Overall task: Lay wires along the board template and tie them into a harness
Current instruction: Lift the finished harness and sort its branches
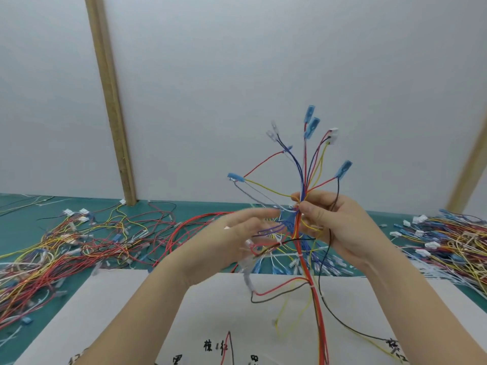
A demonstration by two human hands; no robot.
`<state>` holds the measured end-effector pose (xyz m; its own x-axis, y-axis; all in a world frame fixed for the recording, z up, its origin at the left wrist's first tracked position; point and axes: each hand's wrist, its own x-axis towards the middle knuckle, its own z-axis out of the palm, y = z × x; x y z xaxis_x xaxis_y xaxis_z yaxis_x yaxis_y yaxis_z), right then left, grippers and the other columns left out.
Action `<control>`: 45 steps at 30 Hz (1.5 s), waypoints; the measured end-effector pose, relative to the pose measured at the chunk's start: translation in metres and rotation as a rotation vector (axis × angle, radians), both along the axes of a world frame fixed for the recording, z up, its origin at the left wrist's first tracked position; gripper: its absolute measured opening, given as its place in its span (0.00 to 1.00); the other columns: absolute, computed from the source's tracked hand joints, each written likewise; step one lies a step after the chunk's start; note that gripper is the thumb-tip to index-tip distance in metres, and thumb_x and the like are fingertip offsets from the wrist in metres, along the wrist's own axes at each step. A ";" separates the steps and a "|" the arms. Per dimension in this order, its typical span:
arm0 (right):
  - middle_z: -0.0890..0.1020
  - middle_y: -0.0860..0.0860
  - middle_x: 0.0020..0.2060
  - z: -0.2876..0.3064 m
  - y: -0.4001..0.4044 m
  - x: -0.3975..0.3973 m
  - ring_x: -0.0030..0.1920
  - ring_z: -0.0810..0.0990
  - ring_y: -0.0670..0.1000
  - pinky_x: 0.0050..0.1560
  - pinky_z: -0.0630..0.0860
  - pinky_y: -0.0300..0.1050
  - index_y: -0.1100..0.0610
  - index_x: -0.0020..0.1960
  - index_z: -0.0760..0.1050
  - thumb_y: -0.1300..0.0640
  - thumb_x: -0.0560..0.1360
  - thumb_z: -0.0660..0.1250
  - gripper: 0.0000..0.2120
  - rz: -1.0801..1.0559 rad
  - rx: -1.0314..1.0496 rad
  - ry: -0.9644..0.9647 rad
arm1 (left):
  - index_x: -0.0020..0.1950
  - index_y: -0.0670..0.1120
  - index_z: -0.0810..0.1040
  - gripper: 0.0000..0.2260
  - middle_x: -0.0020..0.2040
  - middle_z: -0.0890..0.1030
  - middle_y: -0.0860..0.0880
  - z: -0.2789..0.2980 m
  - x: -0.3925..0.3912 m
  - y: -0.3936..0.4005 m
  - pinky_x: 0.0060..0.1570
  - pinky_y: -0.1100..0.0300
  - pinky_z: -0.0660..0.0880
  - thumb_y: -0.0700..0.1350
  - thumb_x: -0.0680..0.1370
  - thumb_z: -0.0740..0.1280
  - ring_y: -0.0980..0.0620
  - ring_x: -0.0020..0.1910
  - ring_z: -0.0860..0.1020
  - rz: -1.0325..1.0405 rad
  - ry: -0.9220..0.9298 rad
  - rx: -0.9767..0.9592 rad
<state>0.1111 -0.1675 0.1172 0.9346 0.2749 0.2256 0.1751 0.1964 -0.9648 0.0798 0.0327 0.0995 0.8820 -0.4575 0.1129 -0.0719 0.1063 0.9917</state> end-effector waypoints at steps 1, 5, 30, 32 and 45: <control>0.81 0.48 0.28 0.000 0.000 0.001 0.27 0.76 0.42 0.34 0.78 0.34 0.62 0.43 0.78 0.61 0.60 0.69 0.11 -0.032 -0.004 -0.006 | 0.51 0.52 0.81 0.16 0.53 0.83 0.50 0.000 0.002 -0.001 0.55 0.57 0.75 0.54 0.66 0.73 0.50 0.52 0.81 0.084 -0.055 -0.001; 0.81 0.48 0.27 0.000 -0.005 0.000 0.25 0.76 0.43 0.29 0.75 0.32 0.62 0.40 0.78 0.68 0.66 0.68 0.05 -0.028 -0.071 -0.029 | 0.45 0.52 0.80 0.03 0.43 0.83 0.54 0.000 0.009 0.004 0.36 0.69 0.74 0.46 0.73 0.68 0.58 0.39 0.81 0.512 -0.086 0.088; 0.82 0.44 0.29 0.000 0.012 -0.008 0.31 0.78 0.37 0.33 0.72 0.28 0.51 0.35 0.79 0.60 0.70 0.72 0.07 -0.165 -0.470 -0.353 | 0.37 0.48 0.77 0.06 0.35 0.78 0.44 0.004 -0.008 -0.039 0.52 0.45 0.77 0.45 0.65 0.62 0.44 0.41 0.79 0.428 -0.199 0.272; 0.82 0.49 0.31 -0.001 0.012 -0.008 0.33 0.77 0.41 0.36 0.74 0.34 0.51 0.35 0.79 0.59 0.70 0.71 0.07 -0.179 -0.511 -0.355 | 0.37 0.49 0.78 0.06 0.34 0.79 0.48 0.001 -0.007 -0.042 0.48 0.47 0.78 0.51 0.68 0.68 0.49 0.35 0.80 0.481 -0.221 0.253; 0.73 0.53 0.30 0.000 0.020 -0.010 0.31 0.70 0.45 0.35 0.69 0.33 0.51 0.35 0.75 0.60 0.74 0.66 0.10 -0.168 -0.595 -0.332 | 0.31 0.52 0.75 0.10 0.21 0.75 0.60 -0.001 -0.003 -0.037 0.23 0.74 0.65 0.45 0.69 0.73 0.65 0.20 0.70 0.662 -0.338 0.230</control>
